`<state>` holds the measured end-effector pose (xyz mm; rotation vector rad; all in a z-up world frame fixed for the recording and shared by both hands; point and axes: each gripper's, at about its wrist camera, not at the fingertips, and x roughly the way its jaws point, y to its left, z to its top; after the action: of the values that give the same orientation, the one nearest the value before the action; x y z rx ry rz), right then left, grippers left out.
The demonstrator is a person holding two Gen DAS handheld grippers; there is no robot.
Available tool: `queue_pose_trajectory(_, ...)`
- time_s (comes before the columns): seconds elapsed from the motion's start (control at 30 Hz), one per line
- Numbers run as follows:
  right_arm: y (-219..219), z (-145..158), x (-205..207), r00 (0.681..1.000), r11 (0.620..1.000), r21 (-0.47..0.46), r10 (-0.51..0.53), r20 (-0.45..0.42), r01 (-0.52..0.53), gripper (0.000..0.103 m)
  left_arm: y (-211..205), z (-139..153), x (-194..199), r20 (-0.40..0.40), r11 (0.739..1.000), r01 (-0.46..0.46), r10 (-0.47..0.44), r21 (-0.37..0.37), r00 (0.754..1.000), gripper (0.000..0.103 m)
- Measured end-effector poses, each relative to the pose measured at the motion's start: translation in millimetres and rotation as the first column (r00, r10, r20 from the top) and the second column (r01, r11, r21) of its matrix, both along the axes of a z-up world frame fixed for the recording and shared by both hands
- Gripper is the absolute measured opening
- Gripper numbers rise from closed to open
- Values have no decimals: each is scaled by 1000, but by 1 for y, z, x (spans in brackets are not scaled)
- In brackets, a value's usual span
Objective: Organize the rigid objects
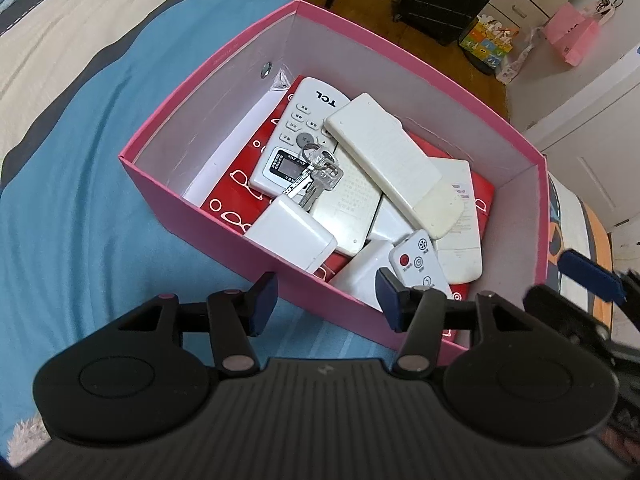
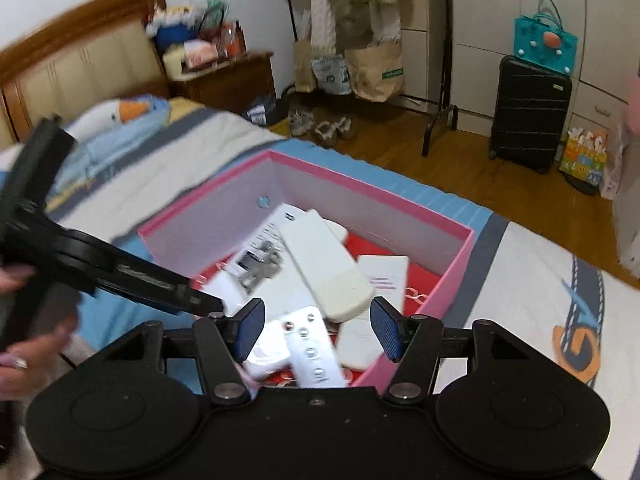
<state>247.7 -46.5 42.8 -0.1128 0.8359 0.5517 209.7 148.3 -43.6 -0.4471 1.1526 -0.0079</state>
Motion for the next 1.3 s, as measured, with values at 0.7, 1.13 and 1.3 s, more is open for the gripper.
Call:
queue_pose_trajectory(0.7, -42, 60, -113, 973, 976, 111, -202, 116, 189, 64, -52, 59, -80, 138, 970, 172, -197, 172, 971, 52)
queue_pose_trajectory(1.13, -64, 61, -159, 932, 938, 163, -331, 147, 307, 64, -73, 99, -132, 224, 939, 248, -301, 237, 927, 53)
queue_pose_trajectory(1.3, -67, 62, -174, 913, 925, 149, -371, 170, 349, 65, -80, 110, -148, 249, 931, 262, -324, 252, 913, 54)
